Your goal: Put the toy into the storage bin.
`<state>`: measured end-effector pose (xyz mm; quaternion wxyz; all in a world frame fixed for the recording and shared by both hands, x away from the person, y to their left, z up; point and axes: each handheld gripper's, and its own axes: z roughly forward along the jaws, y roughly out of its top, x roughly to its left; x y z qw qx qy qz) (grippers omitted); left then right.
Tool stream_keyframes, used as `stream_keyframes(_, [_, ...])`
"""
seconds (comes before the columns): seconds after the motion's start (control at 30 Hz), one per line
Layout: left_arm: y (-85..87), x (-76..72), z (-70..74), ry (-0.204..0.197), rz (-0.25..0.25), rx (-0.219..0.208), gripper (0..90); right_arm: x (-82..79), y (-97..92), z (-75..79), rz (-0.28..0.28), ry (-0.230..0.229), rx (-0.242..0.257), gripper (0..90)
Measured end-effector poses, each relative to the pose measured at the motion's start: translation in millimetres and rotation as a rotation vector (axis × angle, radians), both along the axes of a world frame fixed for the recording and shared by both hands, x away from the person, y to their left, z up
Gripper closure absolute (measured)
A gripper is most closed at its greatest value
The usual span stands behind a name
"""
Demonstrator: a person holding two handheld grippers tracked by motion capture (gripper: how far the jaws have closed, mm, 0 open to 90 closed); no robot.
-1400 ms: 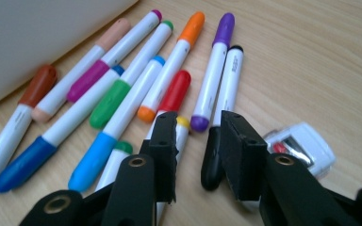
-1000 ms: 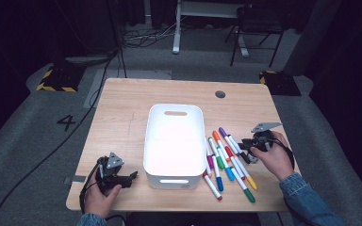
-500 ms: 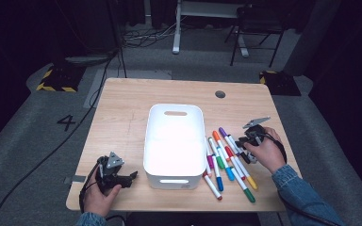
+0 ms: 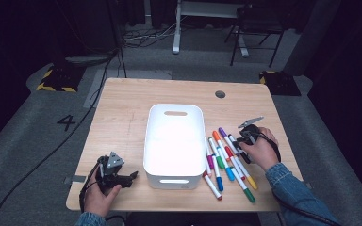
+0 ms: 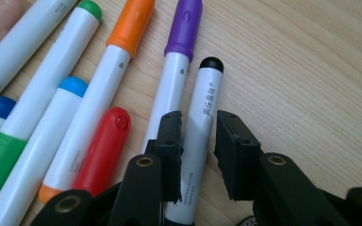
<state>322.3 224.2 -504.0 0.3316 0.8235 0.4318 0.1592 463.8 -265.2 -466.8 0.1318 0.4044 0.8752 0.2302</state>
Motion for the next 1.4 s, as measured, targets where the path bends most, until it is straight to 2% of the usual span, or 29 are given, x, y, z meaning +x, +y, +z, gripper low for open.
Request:
stream_keyframes(0.17, [0.0,0.0,0.0,0.000,0.000,0.000,16.2,1.0,1.6,-3.3,-0.022,0.013,-0.003,71.9])
stream_keyframes(0.47, [-0.3,0.3,-0.2,0.001,-0.001,-0.003,16.0,-2.1,4.8,-5.1,-0.055,0.010,-0.019,73.7])
stream_keyframes(0.63, [-0.3,0.3,-0.2,0.001,-0.001,-0.003,16.0,-3.2,6.5,-5.2,-0.102,0.017,-0.004,75.2])
stream_keyframes(0.83, [-0.4,0.4,-0.2,0.005,-0.004,-0.006,16.0,-5.0,8.3,-4.0,-0.111,0.018,-0.001,76.8])
stream_keyframes(0.9, [-0.4,0.5,-0.2,0.005,-0.004,-0.006,15.9,-5.9,9.1,-2.5,-0.108,0.010,-0.006,76.8])
stream_keyframes(1.17, [-0.4,0.5,-0.2,0.005,-0.004,-0.006,15.9,-10.3,2.7,7.6,-0.118,0.008,0.041,77.0])
stream_keyframes(1.4, [-0.5,0.7,-0.1,0.003,-0.003,-0.003,15.8,-18.3,3.2,28.0,-0.091,-0.001,0.092,76.9])
